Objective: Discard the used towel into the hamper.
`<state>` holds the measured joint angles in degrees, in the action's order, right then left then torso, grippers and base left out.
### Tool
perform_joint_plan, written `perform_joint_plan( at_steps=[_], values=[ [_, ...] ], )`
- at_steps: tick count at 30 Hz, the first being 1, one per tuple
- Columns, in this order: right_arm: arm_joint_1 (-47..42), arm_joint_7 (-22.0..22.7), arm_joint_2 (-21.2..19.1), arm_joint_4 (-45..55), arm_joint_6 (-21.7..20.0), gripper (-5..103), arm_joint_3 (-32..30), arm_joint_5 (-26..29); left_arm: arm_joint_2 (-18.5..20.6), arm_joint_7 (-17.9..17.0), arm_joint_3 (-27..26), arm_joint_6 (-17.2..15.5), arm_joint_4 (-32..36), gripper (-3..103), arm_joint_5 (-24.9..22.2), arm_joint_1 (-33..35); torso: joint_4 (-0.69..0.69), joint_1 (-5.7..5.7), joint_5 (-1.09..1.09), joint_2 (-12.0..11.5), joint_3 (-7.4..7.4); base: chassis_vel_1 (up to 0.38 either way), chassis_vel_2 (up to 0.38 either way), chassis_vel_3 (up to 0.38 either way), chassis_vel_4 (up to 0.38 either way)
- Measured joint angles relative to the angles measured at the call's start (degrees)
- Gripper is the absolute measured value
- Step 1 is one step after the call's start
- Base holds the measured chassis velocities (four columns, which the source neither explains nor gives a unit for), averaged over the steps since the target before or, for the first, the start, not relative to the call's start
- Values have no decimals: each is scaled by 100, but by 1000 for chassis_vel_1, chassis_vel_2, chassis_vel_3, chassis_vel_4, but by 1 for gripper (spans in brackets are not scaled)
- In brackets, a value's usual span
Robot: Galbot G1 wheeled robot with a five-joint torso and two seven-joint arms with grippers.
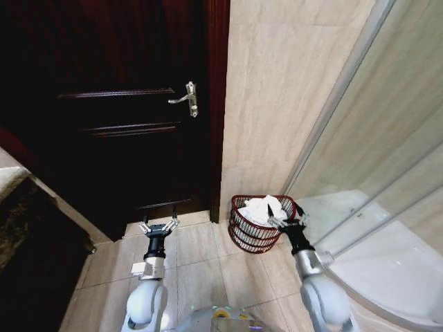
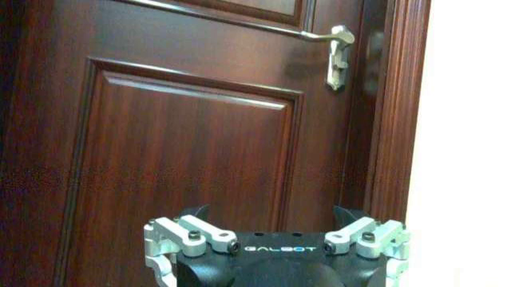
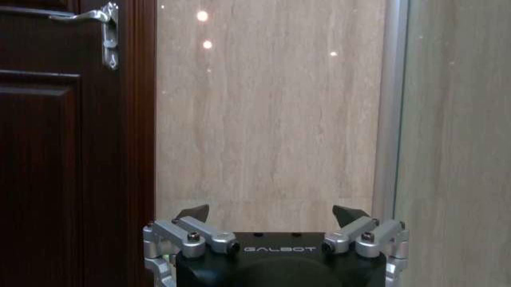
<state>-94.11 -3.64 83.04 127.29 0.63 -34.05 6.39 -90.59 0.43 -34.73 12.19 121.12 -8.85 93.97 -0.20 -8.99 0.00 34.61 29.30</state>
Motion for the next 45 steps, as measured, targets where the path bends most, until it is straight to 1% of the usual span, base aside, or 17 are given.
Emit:
perform_joint_plan(
  at_steps=[1,2,4,5,6,7,9,16,21,25,38,45],
  values=[
    [0,0,0,0,0,100,0,0,0,0,0,0,0,100,0,0,0,0,0,0,0,0,0,0,0],
    [37,1,-23,-46,3,100,14,24,121,21,-58,-122,81,100,-72,18,1,0,0,0,0,0,0,0,0],
    [111,8,-49,-97,3,100,32,49,333,24,-144,-199,132,100,-148,-10,4,0,1,0,0,0,0,0,0],
    [128,19,-53,-99,2,100,30,61,449,23,-170,-215,140,100,-200,-38,4,0,0,0,0,0,0,0,0],
    [128,19,-53,-99,2,100,30,61,449,23,-170,-215,140,100,-200,-38,4,0,0,0,0,0,0,0,0],
    [124,40,-69,-88,-5,100,21,80,614,12,-199,-246,161,100,-306,-60,2,-1,-1,0,0,0,0,0,0],
    [85,58,-93,-54,-10,100,2,99,757,-27,-213,-288,212,100,-474,-55,1,-1,0,0,1,0,0,0,0],
    [56,99,-126,1,-98,100,-40,154,696,-94,-186,-267,221,100,-516,-46,1,-1,0,0,0,0,0,0,0],
    [59,99,-177,78,-201,100,-22,229,646,-102,-201,-175,213,100,-499,-32,1,-1,0,0,0,0,0,0,0],
    [113,102,-184,31,-201,100,16,236,602,-150,-205,-111,149,100,-420,-34,1,-1,0,0,1,0,0,0,0],
    [128,105,-251,-12,-132,100,76,301,531,-158,-233,-117,137,100,-381,3,1,-1,0,-1,0,0,0,0,0],
    [107,103,-309,26,-116,100,69,378,466,-158,-236,-63,165,100,-311,33,1,-1,0,-1,0,64,47,46,48]
  ],
)
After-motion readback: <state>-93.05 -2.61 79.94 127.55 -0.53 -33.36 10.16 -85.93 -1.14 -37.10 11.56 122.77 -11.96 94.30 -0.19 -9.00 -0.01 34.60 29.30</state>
